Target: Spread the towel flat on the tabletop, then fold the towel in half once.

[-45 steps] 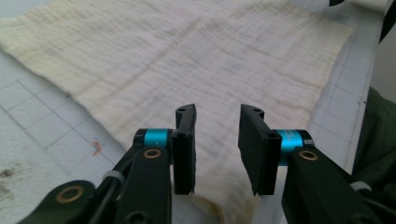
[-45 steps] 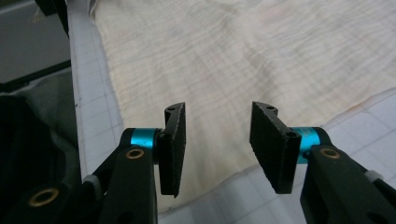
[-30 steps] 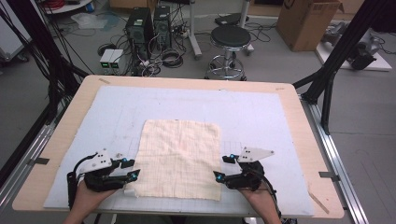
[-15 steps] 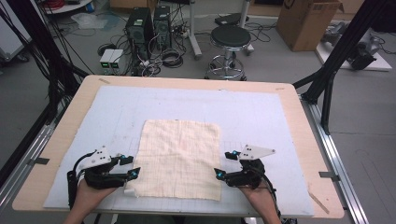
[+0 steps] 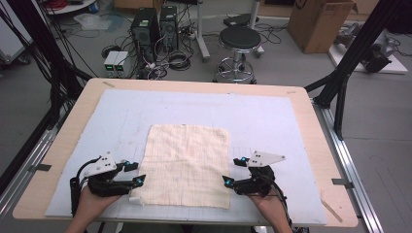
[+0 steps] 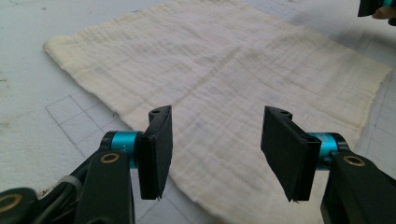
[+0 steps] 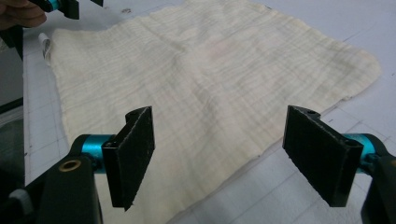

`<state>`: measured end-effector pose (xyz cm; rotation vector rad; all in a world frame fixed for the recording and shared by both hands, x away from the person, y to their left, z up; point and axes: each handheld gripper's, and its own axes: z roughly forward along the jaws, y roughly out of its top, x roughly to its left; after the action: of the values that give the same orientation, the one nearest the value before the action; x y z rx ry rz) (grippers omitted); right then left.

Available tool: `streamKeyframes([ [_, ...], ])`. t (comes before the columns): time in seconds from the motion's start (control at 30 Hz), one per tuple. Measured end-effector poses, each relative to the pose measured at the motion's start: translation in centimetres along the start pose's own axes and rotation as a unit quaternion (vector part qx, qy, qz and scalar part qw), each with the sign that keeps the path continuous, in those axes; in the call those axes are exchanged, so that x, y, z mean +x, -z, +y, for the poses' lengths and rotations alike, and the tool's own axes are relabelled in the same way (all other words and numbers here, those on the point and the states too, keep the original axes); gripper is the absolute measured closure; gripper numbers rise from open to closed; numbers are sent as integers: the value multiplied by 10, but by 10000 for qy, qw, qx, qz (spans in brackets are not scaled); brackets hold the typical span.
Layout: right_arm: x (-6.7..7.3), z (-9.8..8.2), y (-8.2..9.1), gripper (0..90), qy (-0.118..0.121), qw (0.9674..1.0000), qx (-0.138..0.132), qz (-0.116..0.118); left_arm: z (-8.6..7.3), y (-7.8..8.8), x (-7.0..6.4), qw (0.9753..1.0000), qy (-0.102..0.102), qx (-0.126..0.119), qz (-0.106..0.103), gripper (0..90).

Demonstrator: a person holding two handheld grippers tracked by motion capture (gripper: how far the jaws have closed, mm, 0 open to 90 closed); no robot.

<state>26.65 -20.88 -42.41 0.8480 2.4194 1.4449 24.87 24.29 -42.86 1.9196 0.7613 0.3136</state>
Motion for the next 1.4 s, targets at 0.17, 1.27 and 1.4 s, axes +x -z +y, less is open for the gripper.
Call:
streamKeyframes([
  [0.17,-1,0,-1,247,24,10000,24,10,0,0,0,10000,-18,10,8,437],
  [1.27,-22,36,-25,248,72,10000,64,-14,31,-18,11,9998,37,7,181,421],
  [1.4,-25,41,-29,251,66,9999,102,-26,39,-22,17,9997,49,0,240,421],
])
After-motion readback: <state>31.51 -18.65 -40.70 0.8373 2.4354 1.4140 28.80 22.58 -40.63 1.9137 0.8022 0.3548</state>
